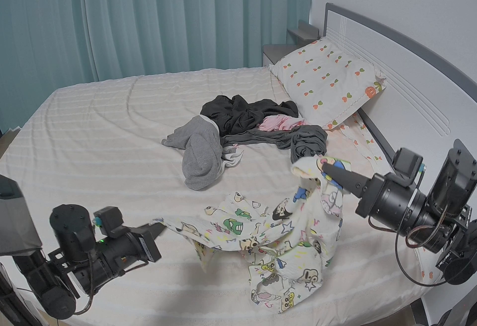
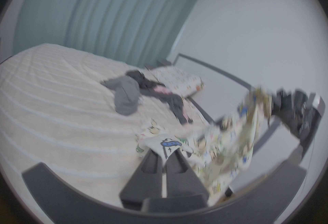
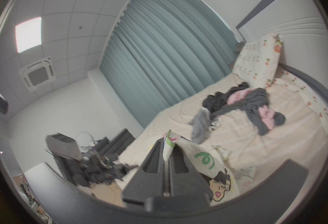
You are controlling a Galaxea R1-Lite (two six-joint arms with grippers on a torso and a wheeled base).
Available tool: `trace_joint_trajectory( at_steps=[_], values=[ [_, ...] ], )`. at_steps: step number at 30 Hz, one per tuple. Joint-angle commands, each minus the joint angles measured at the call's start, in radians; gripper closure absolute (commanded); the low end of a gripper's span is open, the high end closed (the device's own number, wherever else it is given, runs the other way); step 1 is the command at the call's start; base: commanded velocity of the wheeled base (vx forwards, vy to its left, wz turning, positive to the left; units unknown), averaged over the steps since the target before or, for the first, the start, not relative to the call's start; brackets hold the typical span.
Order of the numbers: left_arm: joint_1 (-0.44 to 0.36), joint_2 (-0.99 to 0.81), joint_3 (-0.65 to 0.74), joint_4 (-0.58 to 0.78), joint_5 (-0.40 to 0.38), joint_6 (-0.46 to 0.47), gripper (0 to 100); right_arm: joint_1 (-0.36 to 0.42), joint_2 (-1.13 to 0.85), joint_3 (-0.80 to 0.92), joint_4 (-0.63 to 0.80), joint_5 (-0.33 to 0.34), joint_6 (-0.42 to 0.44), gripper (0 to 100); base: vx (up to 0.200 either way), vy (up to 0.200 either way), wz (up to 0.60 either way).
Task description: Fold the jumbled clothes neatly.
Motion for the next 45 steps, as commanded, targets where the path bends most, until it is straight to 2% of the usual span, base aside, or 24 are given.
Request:
trace_joint_trajectory(
  at_steps=[1, 5, 6, 12, 16, 19, 21, 23, 27, 33, 37, 40, 43, 45],
  values=[
    [0.005, -0.222, 0.01, -0.019, 0.124, -0.037, 100, -0.032, 0.1, 0.117, -0.022, -0.085, -0.057, 100, 0.0, 0.0, 0.0],
    [-0.005, -0.287, -0.004, -0.019, 0.156, -0.024, 100, -0.064, 0.165, 0.11, -0.172, -0.126, -0.061, 100, 0.0, 0.0, 0.0],
    [-0.005, -0.324, -0.028, -0.019, 0.173, -0.024, 100, -0.09, 0.198, 0.099, -0.27, -0.131, -0.066, 100, 0.0, 0.0, 0.0],
    [-0.005, -0.383, -0.062, -0.019, 0.189, -0.017, 100, -0.087, 0.154, -0.015, -0.264, -0.14, -0.081, 100, 0.0, 0.0, 0.0],
    [-0.001, -0.433, -0.102, -0.019, 0.228, 0.008, 100, -0.089, 0.128, -0.191, -0.263, -0.145, -0.175, 100, 0.0, 0.0, 0.0],
    [-0.007, -0.445, -0.112, -0.019, 0.242, 0.009, 100, -0.086, 0.125, -0.235, -0.263, -0.148, -0.193, 100, 0.0, 0.0, 0.0],
    [-0.021, -0.482, -0.132, -0.019, 0.265, 0.025, 100, -0.026, 0.068, -0.297, -0.264, -0.194, -0.208, 100, 0.0, 0.0, 0.0],
    [-0.022, -0.518, -0.152, -0.019, 0.265, 0.026, 100, 0.005, 0.02, -0.312, -0.264, -0.212, -0.205, 100, 0.0, 0.0, 0.0],
    [-0.022, -0.526, -0.152, -0.019, 0.265, 0.026, 100, 0.017, -0.026, -0.269, -0.263, -0.214, -0.195, 100, 0.0, 0.0, 0.0],
    [-0.039, -0.44, -0.094, -0.019, 0.262, 0.009, 100, 0.016, -0.024, -0.05, -0.263, -0.205, -0.143, 100, 0.0, 0.0, 0.0],
    [-0.073, -0.364, -0.085, -0.019, 0.277, -0.009, 100, -0.017, -0.009, 0.021, -0.263, -0.201, -0.05, 100, 0.0, 0.0, 0.0],
    [-0.097, -0.341, -0.086, -0.019, 0.304, -0.037, 100, -0.029, -0.013, 0.028, -0.263, -0.2, -0.003, 100, 0.0, 0.0, 0.0],
    [-0.122, -0.337, -0.083, -0.019, 0.308, -0.037, 100, -0.043, -0.016, 0.002, -0.263, -0.198, -0.003, 100, 0.0, 0.0, 0.0],
    [-0.167, -0.337, -0.082, -0.019, 0.314, -0.037, 100, -0.037, -0.015, -0.024, -0.263, -0.198, -0.006, 100, 0.0, 0.0, 0.0]
  ],
)
